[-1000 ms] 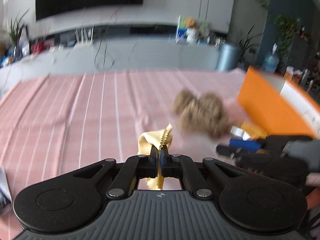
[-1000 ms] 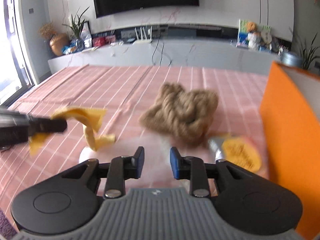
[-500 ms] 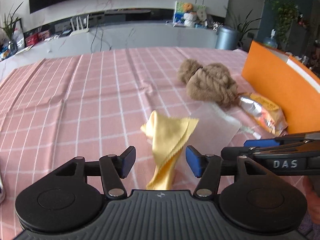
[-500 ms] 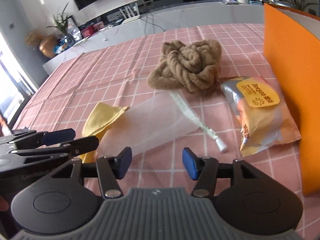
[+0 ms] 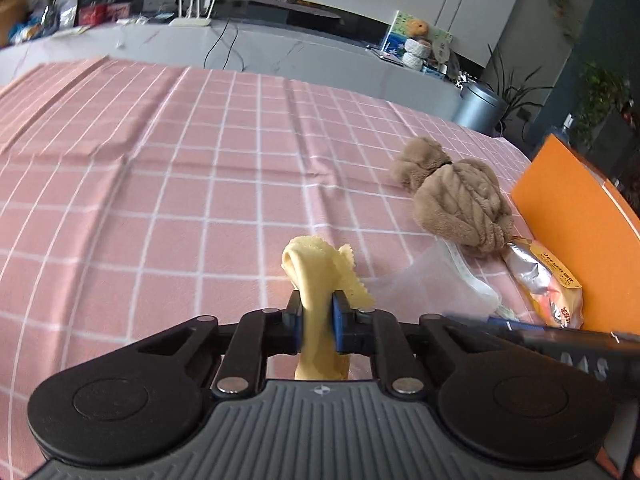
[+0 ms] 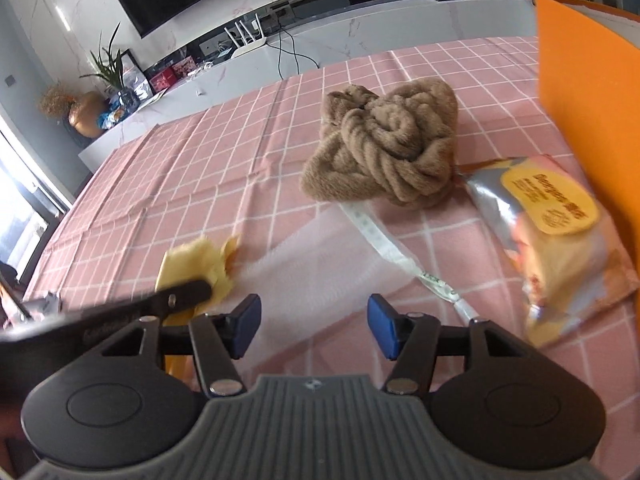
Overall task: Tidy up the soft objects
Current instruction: 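Grasp the clear plastic bag with the right gripper, then carry the yellow cloth and plastic bag with both grippers over the box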
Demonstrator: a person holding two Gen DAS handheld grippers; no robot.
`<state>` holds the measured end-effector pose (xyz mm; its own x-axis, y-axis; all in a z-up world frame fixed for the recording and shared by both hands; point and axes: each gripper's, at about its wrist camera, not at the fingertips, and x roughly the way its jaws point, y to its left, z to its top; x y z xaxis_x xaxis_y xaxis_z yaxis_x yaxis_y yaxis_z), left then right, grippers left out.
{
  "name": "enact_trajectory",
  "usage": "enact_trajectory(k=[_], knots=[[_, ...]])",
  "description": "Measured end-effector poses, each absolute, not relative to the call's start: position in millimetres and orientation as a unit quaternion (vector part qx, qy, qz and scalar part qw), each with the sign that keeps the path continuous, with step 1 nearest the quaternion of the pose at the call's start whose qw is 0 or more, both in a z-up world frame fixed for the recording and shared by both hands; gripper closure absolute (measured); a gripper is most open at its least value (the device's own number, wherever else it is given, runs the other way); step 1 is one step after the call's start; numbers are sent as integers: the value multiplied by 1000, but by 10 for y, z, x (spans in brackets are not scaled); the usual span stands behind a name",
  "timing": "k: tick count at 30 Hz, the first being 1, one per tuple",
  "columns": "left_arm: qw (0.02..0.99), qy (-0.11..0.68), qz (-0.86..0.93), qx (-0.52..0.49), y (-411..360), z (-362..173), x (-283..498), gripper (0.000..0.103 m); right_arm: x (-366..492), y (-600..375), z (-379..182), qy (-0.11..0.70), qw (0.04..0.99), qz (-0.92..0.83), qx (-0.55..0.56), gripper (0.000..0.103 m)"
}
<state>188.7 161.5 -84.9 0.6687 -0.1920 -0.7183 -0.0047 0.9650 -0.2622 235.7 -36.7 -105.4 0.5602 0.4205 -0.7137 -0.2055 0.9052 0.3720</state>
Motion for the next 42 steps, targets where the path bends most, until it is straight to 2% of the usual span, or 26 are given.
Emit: enact_trajectory(k=[9, 12, 14, 16, 18, 21, 28, 42], knots=[[897, 412, -66, -147, 1666, -846, 1829, 89, 2540, 17, -1052, 426, 882, 176, 98, 42], [896, 413, -63, -151, 1656, -846, 1816, 89, 2545, 117, -1063, 416, 891, 172, 66, 58], [896, 412, -61, -153, 1652, -850, 1809, 89, 2546, 126, -1073, 413, 893, 170, 58, 75], [897, 412, -58, -153, 1642, -847, 1801, 89, 2551, 123, -1084, 413, 893, 173, 47, 99], [896, 413, -55, -155, 1635, -842, 1792, 89, 2544, 117, -1092, 409, 894, 181, 27, 103], [895, 413, -46, -164, 1627, -838, 1752, 89, 2486, 165, -1089, 398, 898, 189, -16, 103], [896, 413, -29, -160, 1558, -774, 1617, 89, 2283, -27, -1000, 378, 904, 196, -41, 103], [918, 370, -46, -132, 1187, -292, 1278, 89, 1809, -585, -498, 321, 920, 224, -27, 103]])
